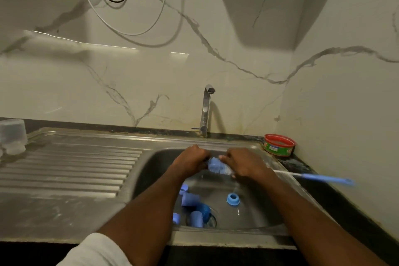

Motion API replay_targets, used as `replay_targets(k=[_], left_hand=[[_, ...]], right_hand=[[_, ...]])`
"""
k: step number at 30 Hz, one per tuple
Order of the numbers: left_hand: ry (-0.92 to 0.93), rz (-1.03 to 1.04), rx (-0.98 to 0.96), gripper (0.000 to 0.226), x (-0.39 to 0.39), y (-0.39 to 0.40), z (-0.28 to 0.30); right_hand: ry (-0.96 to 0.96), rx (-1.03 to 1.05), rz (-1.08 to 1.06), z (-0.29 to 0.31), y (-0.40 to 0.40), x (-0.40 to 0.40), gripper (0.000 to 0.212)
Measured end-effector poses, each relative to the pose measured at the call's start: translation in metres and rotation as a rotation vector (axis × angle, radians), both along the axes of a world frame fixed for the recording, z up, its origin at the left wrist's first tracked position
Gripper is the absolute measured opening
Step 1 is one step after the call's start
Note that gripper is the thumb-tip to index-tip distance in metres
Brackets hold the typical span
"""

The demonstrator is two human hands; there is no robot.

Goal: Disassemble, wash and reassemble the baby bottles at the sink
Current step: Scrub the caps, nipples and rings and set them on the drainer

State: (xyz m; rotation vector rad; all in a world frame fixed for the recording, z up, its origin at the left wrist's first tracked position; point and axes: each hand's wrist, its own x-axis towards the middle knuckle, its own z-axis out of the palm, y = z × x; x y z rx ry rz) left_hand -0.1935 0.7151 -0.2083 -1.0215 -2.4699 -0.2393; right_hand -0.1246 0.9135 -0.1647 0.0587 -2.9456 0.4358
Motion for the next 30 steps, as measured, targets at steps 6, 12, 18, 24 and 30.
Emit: replay_targets(k=[6,12,18,24,30], left_hand=[[-0.047,0.011,0.111,0.012,-0.003,-0.012,-0.005],[-0.045,0.04,0.106,0.013,-0.001,-0.021,0.002],[0.018,0.016,0.106,0.02,0.0,-0.002,0.003],[-0.14,0.054,-0.017,0.035,-0.01,-0.003,-0.007],[-0.13,0.06,0.051,0.028,-0.015,-0.014,-0.011]], right_hand=[[0.248,0.725,0.191,0.005,-0.026,0.019,0.038],[-0.237,-0.058,-0.031,0.005,-0.043,0.015,0.028],[-0.252,-0.429,-0.104,0.006,-0.004,0.007,0.053],[0.146,0.23,0.098,0.007,-0.014,0.006,0.045],[0.054,0.224,0.128,0.022,0.003,0.015,0.021]])
